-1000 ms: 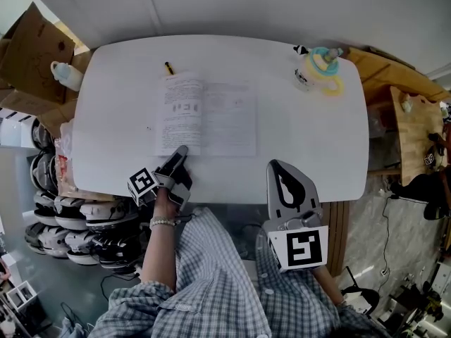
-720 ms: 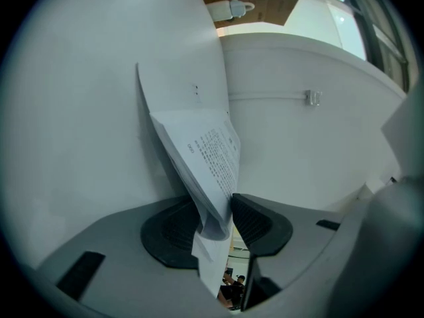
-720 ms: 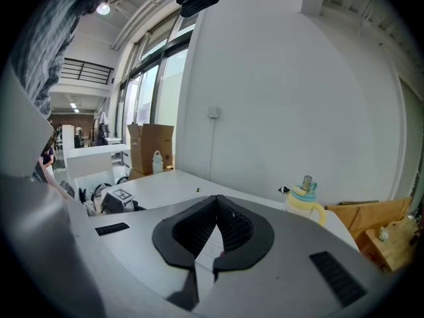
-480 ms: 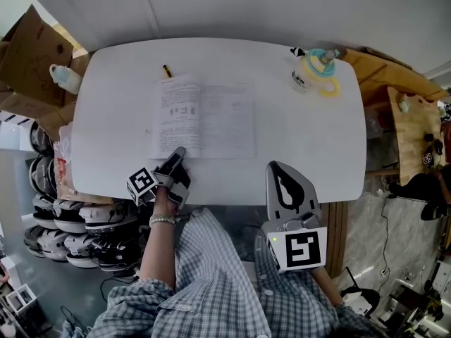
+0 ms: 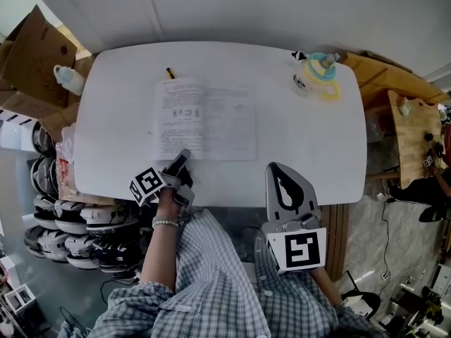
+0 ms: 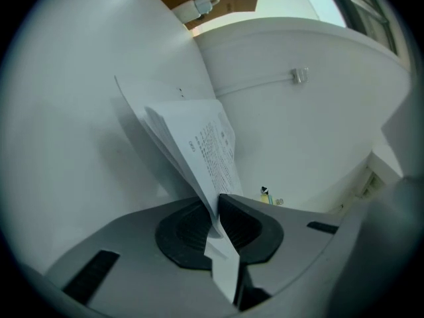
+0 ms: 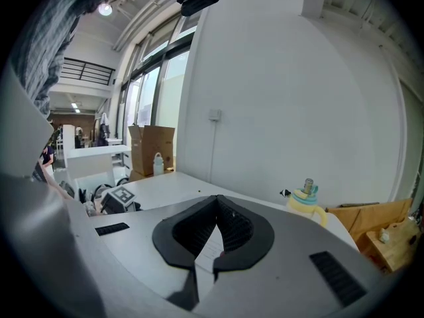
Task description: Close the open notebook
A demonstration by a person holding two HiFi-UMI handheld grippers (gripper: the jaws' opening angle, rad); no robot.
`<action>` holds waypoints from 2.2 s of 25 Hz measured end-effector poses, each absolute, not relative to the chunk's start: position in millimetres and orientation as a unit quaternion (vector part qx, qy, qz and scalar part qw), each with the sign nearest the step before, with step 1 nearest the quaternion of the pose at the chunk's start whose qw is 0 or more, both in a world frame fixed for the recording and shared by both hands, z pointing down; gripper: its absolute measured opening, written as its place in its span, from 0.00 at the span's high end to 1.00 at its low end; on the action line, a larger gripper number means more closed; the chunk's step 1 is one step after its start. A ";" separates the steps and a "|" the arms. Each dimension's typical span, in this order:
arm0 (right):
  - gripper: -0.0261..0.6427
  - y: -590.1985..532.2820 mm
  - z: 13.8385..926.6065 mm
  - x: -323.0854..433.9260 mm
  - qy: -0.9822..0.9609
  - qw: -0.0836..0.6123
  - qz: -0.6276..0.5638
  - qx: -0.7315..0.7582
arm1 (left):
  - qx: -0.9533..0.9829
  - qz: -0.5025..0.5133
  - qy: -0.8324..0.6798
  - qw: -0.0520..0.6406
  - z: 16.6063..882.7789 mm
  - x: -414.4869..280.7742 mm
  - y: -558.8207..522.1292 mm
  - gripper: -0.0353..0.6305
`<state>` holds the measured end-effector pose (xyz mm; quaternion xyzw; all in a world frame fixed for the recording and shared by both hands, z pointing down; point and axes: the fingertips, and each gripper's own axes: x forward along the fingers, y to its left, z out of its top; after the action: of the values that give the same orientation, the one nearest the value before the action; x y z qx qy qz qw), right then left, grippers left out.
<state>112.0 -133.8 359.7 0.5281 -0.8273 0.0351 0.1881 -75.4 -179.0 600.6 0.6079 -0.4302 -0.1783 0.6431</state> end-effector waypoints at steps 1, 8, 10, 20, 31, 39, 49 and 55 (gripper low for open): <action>0.94 -133.2 359.8 111.3 -0.827 0.188 0.035 0.528 | 0.611 -0.172 -0.433 0.640 599.9 -74.9 -179.0 0.89; 0.94 -132.1 357.7 110.2 -0.828 0.184 0.033 0.529 | 0.642 -0.106 -0.455 0.608 593.5 -69.0 -180.2 0.90; 0.94 -132.3 357.1 110.0 -0.828 0.183 0.032 0.528 | 0.656 -0.077 -0.461 0.593 590.9 -65.6 -180.6 0.90; 0.94 -132.6 356.6 103.6 -0.829 0.185 0.042 0.526 | 0.722 0.084 -0.473 0.498 583.6 -45.1 -179.1 0.91; 0.94 -133.3 355.1 102.5 -0.832 0.179 0.041 0.523 | 0.759 0.219 -0.469 0.395 580.6 -22.6 -178.5 0.91; 0.94 -133.8 356.8 109.1 -0.829 0.178 0.047 0.527 | 0.774 0.304 -0.448 0.326 582.4 -3.1 -178.4 0.91; 0.94 -134.0 363.5 115.6 -0.827 0.178 0.054 0.530 | 0.775 0.398 -0.423 0.248 589.1 16.3 -177.9 0.90; 0.94 -134.7 366.1 119.9 -0.825 0.178 0.056 0.533 | 0.767 0.462 -0.404 0.189 592.8 25.4 -176.8 0.89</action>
<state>119.9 -134.7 366.1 0.5332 -0.8251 0.0560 0.1784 25.4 -176.8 592.8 0.7666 -0.4037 0.4622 0.1893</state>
